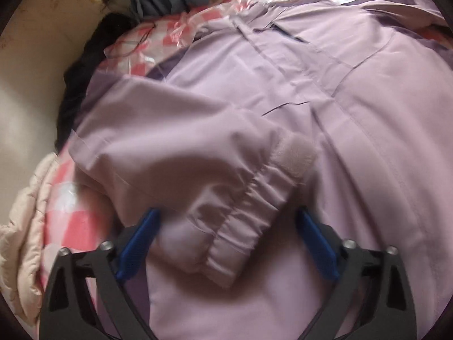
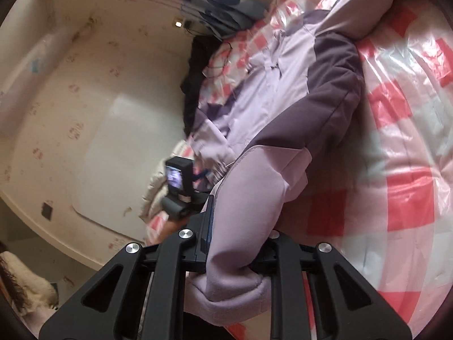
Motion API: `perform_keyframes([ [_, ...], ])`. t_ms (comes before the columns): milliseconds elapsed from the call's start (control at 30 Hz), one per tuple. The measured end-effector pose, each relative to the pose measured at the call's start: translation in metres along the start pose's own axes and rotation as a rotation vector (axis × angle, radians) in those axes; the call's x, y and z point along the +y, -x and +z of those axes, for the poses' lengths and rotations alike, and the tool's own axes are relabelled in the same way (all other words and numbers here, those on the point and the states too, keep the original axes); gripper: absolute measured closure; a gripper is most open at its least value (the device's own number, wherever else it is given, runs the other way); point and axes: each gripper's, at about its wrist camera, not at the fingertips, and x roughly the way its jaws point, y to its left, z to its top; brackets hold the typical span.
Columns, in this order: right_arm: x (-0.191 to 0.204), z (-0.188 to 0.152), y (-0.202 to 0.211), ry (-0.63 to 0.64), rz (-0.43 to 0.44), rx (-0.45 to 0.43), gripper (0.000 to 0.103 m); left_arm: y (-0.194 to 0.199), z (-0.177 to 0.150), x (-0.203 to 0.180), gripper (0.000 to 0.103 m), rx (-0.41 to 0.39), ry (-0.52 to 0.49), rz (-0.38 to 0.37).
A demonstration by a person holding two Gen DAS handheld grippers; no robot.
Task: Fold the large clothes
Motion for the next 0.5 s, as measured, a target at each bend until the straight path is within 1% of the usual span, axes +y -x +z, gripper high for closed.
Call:
perform_keyframes([
  [33, 0.001, 0.0, 0.001, 0.004, 0.004, 0.0, 0.087, -0.004, 0.002, 0.007, 0.038, 0.006, 0.043, 0.001],
  [67, -0.001, 0.001, 0.007, 0.005, 0.006, -0.004, 0.087, -0.007, 0.006, 0.018, 0.056, 0.014, 0.111, -0.011],
  [100, -0.002, 0.002, 0.008, 0.0, 0.013, -0.009, 0.087, -0.007, 0.01, 0.028, 0.069, 0.017, 0.161, 0.007],
  [133, -0.005, 0.003, 0.016, -0.01, 0.028, -0.019, 0.087, -0.003, 0.015, 0.039, 0.085, 0.006, 0.202, 0.034],
  [167, -0.003, 0.004, 0.009, -0.019, 0.04, -0.032, 0.087, 0.001, 0.017, 0.049, 0.086, -0.013, 0.239, 0.008],
  [200, -0.004, 0.007, 0.01, -0.031, 0.052, -0.054, 0.087, 0.008, 0.02, 0.058, 0.087, -0.029, 0.272, 0.001],
  [233, -0.005, 0.009, 0.013, -0.039, 0.063, -0.08, 0.087, 0.024, 0.024, 0.07, 0.088, -0.072, 0.295, 0.022],
  [267, -0.003, 0.009, 0.006, -0.043, 0.065, -0.103, 0.087, 0.039, 0.026, 0.079, 0.088, -0.11, 0.319, 0.029],
  [300, -0.001, 0.011, 0.007, -0.045, 0.059, -0.127, 0.087, 0.058, 0.027, 0.092, 0.088, -0.153, 0.354, 0.028],
  [333, -0.001, 0.01, 0.015, -0.049, 0.053, -0.15, 0.087, 0.085, 0.028, 0.111, 0.089, -0.212, 0.402, 0.027],
  [400, -0.004, 0.012, 0.04, -0.061, 0.046, -0.188, 0.087, 0.122, 0.027, 0.145, 0.089, -0.287, 0.468, 0.02],
  [467, -0.006, 0.012, 0.075, -0.058, 0.014, -0.238, 0.087, 0.159, 0.022, 0.183, 0.089, -0.342, 0.531, 0.023],
  [500, -0.008, 0.013, 0.089, -0.06, 0.005, -0.254, 0.087, 0.172, 0.018, 0.203, 0.089, -0.357, 0.562, 0.028],
])
